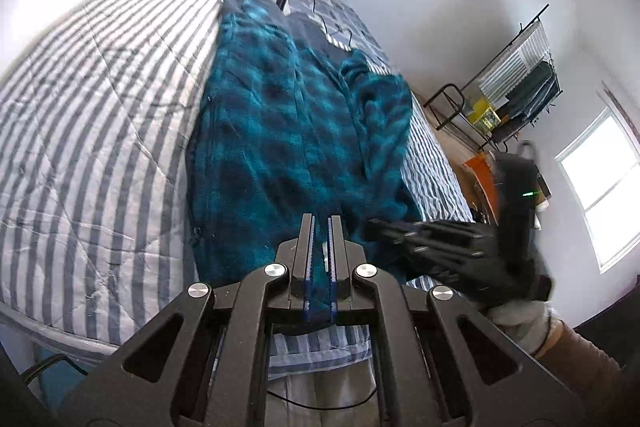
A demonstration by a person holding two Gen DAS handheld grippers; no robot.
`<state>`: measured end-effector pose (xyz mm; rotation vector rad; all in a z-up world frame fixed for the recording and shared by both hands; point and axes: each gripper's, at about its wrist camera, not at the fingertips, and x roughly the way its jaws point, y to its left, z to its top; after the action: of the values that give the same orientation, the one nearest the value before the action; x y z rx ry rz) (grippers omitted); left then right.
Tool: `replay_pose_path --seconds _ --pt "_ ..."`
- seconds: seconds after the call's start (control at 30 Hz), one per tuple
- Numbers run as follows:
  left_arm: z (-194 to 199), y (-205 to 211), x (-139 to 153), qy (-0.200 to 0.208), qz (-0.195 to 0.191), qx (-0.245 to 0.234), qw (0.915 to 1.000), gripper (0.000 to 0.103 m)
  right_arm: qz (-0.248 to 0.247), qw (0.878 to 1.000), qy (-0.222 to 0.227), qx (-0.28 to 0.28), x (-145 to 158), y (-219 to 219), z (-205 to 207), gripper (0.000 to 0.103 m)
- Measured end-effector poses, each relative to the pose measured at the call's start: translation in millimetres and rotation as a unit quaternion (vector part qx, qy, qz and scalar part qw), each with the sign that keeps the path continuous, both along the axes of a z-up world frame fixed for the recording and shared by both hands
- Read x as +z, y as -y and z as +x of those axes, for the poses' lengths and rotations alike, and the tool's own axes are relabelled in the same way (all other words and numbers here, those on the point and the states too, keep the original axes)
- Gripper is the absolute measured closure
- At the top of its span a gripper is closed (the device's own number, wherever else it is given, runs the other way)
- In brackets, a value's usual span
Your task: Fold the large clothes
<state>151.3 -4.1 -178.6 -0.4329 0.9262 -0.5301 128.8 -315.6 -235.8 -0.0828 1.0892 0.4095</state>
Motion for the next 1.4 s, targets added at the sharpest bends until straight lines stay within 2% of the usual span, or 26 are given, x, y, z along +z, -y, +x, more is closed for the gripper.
replay_pose_path --seconds 0.07,0.13,0.2,0.23,0.33,0.37,0.4,0.5,0.57,0.67,0.73,0.87,1.0,1.23,1.4 --pt "4 2 -5 -0.007 -0.004 -0.002 1.0000 0.101 -0.001 1.000 -0.018 0.008 -15 -3 3 0.100" --pt "11 4 -10 -0.015 -0.011 -0.004 0.9998 0.087 0.003 1.000 -0.025 0.011 -24 -3 2 0.100" --pt "19 8 -16 -0.024 -0.019 -0.008 0.9995 0.080 0.003 1.000 -0.022 0.021 -28 -3 -2 0.100" --pt "23 11 -18 -0.029 -0.019 -0.010 0.9994 0.080 0.005 0.999 -0.022 0.025 -28 -2 -4 0.100" --pt "32 21 -23 -0.035 -0.017 -0.018 0.9991 0.080 0.057 0.997 -0.042 0.021 -25 13 -3 0.090" --pt "35 26 -24 -0.038 -0.019 -0.022 0.9988 0.079 0.079 0.995 -0.048 0.025 -22 19 -4 0.079" --pt "37 30 -25 -0.039 -0.022 -0.027 0.9986 0.075 0.099 0.993 -0.050 0.028 -18 25 -6 0.073" --pt "42 45 -25 -0.037 -0.024 -0.041 0.9982 0.062 0.124 0.991 -0.041 0.026 -2 41 -13 0.066" --pt "46 56 -24 -0.036 -0.023 -0.052 0.9977 0.057 0.140 0.989 -0.032 0.019 7 54 -15 0.051" --pt "53 76 -25 -0.039 -0.020 -0.072 0.9964 0.053 0.163 0.986 -0.024 -0.006 19 82 -10 0.049" --pt "56 91 -25 -0.030 -0.005 -0.083 0.9961 0.046 0.170 0.985 -0.012 -0.034 25 103 -3 0.048" --pt "59 119 -32 -0.029 0.021 -0.107 0.9936 0.045 0.181 0.979 0.007 -0.094 32 143 22 0.031" --pt "62 138 -40 -0.032 0.048 -0.123 0.9908 0.045 0.197 0.970 0.012 -0.142 35 176 57 0.030" --pt "68 147 -54 -0.052 0.039 -0.138 0.9883 0.045 0.223 0.953 0.022 -0.204 32 208 120 0.027" --pt "67 151 -56 -0.051 0.037 -0.147 0.9871 0.057 0.232 0.941 0.021 -0.246 24 218 171 0.027"
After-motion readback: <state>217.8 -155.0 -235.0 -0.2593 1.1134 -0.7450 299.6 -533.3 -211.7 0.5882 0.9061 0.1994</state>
